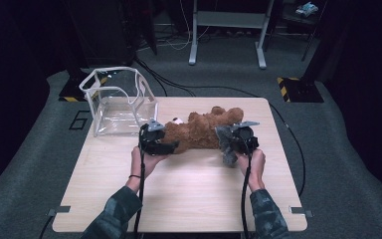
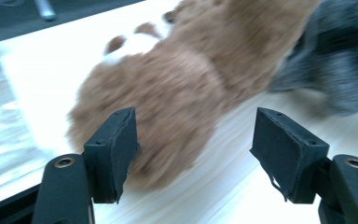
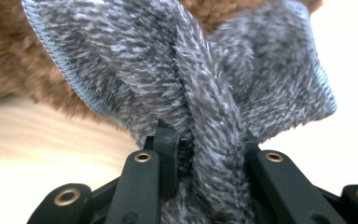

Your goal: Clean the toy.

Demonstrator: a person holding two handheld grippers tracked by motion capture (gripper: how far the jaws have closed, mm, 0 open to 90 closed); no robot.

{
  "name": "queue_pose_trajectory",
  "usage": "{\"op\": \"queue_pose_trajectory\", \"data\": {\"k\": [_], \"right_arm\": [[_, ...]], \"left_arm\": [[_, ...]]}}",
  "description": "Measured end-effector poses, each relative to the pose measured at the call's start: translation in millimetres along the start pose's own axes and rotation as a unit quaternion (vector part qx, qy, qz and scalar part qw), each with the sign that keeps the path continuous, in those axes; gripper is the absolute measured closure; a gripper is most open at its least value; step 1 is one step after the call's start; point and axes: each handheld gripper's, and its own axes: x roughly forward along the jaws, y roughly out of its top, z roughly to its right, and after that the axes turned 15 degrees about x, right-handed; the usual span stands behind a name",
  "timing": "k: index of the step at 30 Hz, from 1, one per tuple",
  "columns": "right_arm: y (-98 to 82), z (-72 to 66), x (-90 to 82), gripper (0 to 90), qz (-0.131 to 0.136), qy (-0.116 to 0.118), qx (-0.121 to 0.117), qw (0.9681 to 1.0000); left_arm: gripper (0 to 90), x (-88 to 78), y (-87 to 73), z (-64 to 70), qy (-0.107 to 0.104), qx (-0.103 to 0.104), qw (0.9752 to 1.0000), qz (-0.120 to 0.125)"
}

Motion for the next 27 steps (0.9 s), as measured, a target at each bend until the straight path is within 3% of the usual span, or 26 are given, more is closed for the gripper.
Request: {"op": "queue_pose_trajectory", "data": {"k": [3,6,7,9,10,12,13,14,15,16,17,18,22,24,27], "right_arm": [[-7.5,-2.3,-5.9,71.1,0.001,0.012,-0.001,0.9999],[-21.3,-11.4,-11.9,71.2,0.002,0.021,-0.018,0.9996],[-32.3,-22.2,-15.9,71.2,0.005,0.026,-0.036,0.9990],[-37.6,-31.4,-17.7,71.1,0.008,0.044,-0.042,0.9981],[-39.2,-38.0,-18.8,71.1,0.011,0.050,-0.050,0.9974],[-39.1,-54.2,-20.4,71.1,0.012,0.070,-0.064,0.9954],[-39.1,-54.2,-20.4,71.1,0.012,0.070,-0.064,0.9954],[-35.5,-73.9,-21.4,71.1,0.014,0.086,-0.082,0.9928],[-35.5,-73.9,-21.4,71.1,0.014,0.086,-0.082,0.9928],[-32.8,-83.6,-21.7,71.0,0.012,0.100,-0.092,0.9906],[-27.4,-104.8,-21.8,71.0,0.015,0.113,-0.113,0.9871],[-24.1,-114.1,-20.7,71.0,0.018,0.120,-0.126,0.9845],[-8.7,-142.2,-12.3,71.0,0.022,0.119,-0.157,0.9802],[-0.7,-147.4,-2.9,71.1,0.017,0.116,-0.154,0.9810],[6.5,-146.2,8.7,71.1,0.010,0.092,-0.154,0.9837]], "left_arm": [[28.9,-0.5,-11.4,-6.5,0.012,-0.012,0.9998,-0.005],[32.4,4.6,-19.8,-12.2,0.012,-0.023,0.9996,-0.014],[35.8,10.8,-24.0,-14.8,0.009,-0.030,0.9992,-0.024],[37.6,14.8,-26.8,-17.2,0.010,-0.038,0.9988,-0.029],[41.1,16.8,-28.0,-18.0,0.004,-0.046,0.9987,-0.021],[47.5,20.0,-29.0,-18.4,0.000,-0.039,0.9988,-0.029],[55.5,20.0,-29.0,-18.4,0.000,-0.039,0.9988,-0.029],[61.5,24.2,-29.4,-16.8,0.000,-0.028,0.9989,-0.038],[66.3,24.2,-29.4,-16.8,0.000,-0.028,0.9989,-0.038],[66.3,25.3,-29.4,-15.5,0.000,-0.021,0.9990,-0.040],[73.2,26.7,-30.2,-13.9,0.006,-0.010,0.9991,-0.040],[75.0,26.7,-30.2,-13.9,0.006,-0.010,0.9991,-0.040],[81.6,27.8,-30.6,-13.7,0.004,-0.011,0.9993,-0.036],[82.6,27.1,-31.0,-14.1,0.007,-0.005,0.9993,-0.037],[83.2,26.7,-32.3,-14.2,0.007,-0.005,0.9995,-0.031]]}}
